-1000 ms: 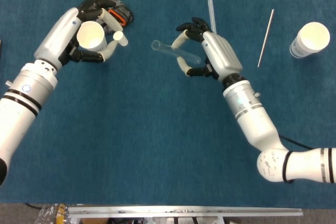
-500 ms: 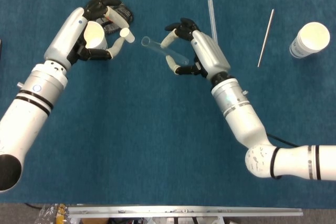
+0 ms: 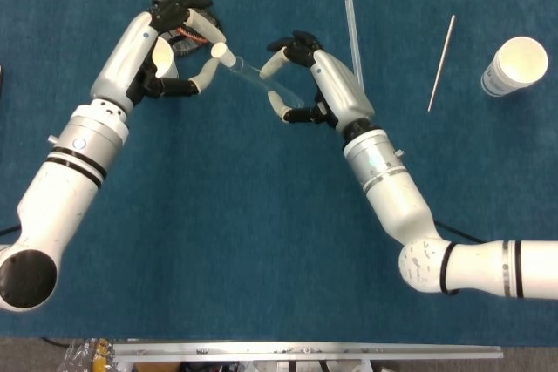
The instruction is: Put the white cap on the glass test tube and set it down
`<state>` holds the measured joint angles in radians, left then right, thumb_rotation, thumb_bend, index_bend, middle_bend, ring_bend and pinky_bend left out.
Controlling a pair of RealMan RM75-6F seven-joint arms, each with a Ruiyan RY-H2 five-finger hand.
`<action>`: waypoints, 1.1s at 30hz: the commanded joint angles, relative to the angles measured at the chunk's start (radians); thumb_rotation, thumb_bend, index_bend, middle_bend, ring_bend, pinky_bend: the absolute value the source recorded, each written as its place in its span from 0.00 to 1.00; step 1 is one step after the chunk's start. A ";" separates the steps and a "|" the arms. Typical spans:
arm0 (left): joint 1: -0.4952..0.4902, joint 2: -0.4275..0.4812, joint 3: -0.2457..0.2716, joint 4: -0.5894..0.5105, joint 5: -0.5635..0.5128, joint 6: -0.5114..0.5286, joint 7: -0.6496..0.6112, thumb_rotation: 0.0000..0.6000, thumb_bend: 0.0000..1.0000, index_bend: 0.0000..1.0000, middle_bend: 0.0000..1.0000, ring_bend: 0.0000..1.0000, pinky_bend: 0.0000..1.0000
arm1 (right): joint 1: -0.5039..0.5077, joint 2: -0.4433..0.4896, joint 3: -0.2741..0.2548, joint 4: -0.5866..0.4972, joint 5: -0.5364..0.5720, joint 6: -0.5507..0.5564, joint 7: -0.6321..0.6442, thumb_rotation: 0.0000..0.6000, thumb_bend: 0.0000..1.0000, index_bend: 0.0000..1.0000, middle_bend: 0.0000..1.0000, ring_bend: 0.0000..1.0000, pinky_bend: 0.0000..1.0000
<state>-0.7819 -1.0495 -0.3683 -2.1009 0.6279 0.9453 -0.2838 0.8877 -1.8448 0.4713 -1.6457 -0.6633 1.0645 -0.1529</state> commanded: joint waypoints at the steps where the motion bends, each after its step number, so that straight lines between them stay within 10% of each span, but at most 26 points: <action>1: -0.002 -0.010 -0.001 0.005 -0.003 0.002 0.005 1.00 0.40 0.44 0.16 0.00 0.09 | 0.000 -0.001 0.003 0.002 0.002 -0.002 0.004 1.00 0.43 0.66 0.25 0.05 0.18; 33: 0.012 -0.112 -0.016 0.049 0.012 0.032 0.038 1.00 0.41 0.44 0.16 0.00 0.09 | 0.000 -0.021 0.025 0.023 0.019 -0.007 0.044 1.00 0.43 0.67 0.25 0.05 0.18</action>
<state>-0.7710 -1.1580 -0.3838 -2.0533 0.6363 0.9742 -0.2475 0.8878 -1.8652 0.4958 -1.6232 -0.6441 1.0567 -0.1092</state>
